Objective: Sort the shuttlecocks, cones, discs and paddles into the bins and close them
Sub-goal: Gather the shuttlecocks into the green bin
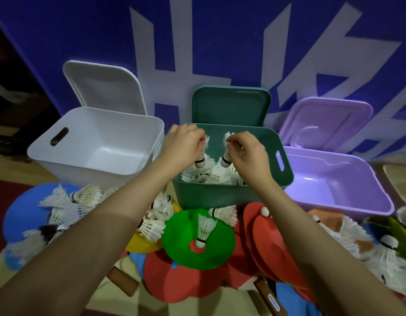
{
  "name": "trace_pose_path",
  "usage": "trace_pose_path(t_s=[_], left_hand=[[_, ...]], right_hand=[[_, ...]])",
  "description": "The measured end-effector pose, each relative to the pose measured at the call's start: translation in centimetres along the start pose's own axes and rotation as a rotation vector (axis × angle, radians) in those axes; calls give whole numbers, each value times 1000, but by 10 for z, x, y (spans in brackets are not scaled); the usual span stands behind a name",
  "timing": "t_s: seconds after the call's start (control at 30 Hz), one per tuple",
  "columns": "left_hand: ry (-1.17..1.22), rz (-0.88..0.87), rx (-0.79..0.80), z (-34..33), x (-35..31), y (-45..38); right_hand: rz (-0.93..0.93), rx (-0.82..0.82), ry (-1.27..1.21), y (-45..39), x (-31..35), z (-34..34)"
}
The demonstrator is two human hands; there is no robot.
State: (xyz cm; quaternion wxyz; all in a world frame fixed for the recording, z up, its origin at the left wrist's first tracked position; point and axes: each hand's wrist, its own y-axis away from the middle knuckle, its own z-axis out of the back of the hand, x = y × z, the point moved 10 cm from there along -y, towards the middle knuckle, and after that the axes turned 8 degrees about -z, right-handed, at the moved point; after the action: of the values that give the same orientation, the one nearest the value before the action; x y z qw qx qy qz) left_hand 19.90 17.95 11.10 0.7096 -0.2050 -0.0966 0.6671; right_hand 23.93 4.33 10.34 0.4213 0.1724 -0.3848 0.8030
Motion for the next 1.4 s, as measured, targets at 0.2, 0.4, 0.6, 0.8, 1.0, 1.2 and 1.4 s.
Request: trace_pose_path(t_s=[0.2, 0.4, 0.6, 0.8, 1.0, 1.2, 1.4], left_hand=[[-79, 16, 170, -20, 21, 11], [-75, -88, 142, 18, 37, 51], [-14, -107, 132, 41, 82, 110], [77, -109, 239, 6, 117, 174], [90, -177, 376, -31, 117, 193], [84, -216, 417, -53, 110, 185], [138, -244, 288, -44, 110, 182]], right_hand=[[-17, 104, 160, -5, -16, -24], [121, 115, 57, 19, 46, -44], [186, 194, -10, 67, 108, -91], [51, 370, 206, 130, 96, -171], [-133, 392, 339, 176, 78, -205], [-230, 225, 335, 182, 77, -199], [-231, 25, 105, 180, 88, -142]])
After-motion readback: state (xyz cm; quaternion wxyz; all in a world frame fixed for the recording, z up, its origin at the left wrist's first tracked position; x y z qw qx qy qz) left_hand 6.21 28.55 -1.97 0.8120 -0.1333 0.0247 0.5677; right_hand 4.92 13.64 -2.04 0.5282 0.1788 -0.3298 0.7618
